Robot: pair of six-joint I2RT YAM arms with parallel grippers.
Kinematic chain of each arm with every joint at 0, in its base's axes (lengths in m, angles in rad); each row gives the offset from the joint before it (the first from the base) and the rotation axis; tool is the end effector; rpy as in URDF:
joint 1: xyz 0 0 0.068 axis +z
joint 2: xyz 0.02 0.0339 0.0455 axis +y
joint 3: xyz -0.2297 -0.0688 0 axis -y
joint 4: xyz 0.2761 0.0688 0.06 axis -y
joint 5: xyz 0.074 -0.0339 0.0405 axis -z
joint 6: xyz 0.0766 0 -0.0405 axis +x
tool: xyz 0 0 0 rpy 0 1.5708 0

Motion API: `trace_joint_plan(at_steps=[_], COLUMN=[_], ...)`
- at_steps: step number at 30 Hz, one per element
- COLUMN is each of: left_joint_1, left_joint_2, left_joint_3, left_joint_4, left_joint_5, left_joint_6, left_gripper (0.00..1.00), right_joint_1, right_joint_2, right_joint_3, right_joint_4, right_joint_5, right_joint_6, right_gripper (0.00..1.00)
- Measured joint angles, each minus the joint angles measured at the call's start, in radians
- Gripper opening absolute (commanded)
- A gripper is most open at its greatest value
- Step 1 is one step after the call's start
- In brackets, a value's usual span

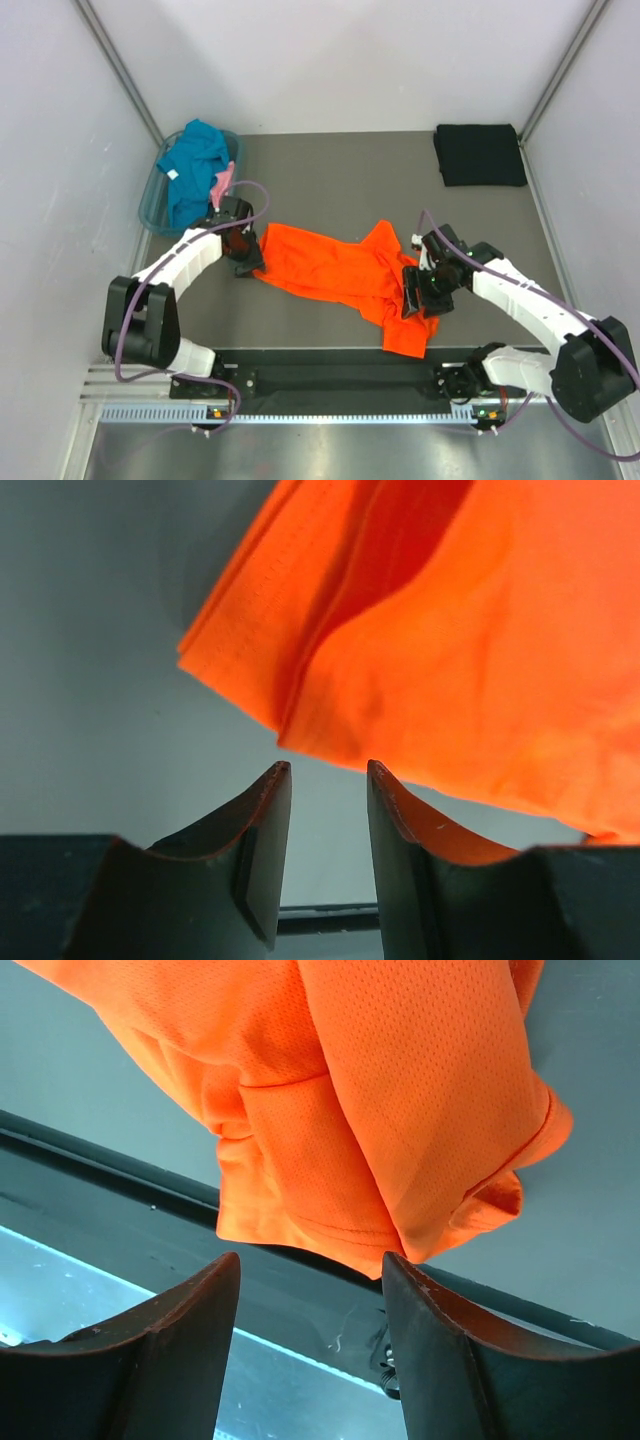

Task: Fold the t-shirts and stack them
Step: Flatten the tshirt out

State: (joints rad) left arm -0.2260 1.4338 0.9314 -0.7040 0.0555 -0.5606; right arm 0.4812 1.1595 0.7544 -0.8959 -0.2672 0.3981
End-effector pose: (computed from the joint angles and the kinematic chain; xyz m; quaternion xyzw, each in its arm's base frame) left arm 0.3042 -0.0743 0.1201 -0.1587 0.9702 -0.0946 0.1568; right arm 0.2078 0.1313 0.1278 -0.0587 0.9805 0.1762 0.0644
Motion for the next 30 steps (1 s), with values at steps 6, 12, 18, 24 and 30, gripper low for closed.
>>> trace_joint_plan(at_steps=[6, 12, 18, 24, 30], left_joint_1=[0.017, 0.027, 0.028, 0.028, 0.028], left_joint_2=[0.068, 0.140, 0.188, 0.119, -0.090], left_joint_3=[0.004, 0.058, 0.101, 0.153, 0.201], left_joint_4=[0.015, 0.039, 0.053, 0.030, -0.013], left_joint_5=[-0.024, -0.029, -0.018, -0.054, -0.125], left_joint_6=[0.030, 0.058, 0.069, 0.054, 0.031], left_gripper=[0.37, 0.12, 0.00, 0.00, 0.00], right_joint_1=[0.000, 0.000, 0.000, 0.000, 0.000], right_joint_2=[-0.042, -0.050, -0.050, -0.023, 0.149], right_joint_3=[-0.004, -0.022, -0.028, -0.028, -0.010], right_joint_4=[0.006, 0.026, 0.016, -0.021, 0.011], right_joint_5=[-0.003, -0.011, -0.003, 0.080, 0.111], right_joint_6=[0.025, 0.044, 0.053, 0.080, 0.082], right_gripper=[0.60, 0.59, 0.61, 0.62, 0.62])
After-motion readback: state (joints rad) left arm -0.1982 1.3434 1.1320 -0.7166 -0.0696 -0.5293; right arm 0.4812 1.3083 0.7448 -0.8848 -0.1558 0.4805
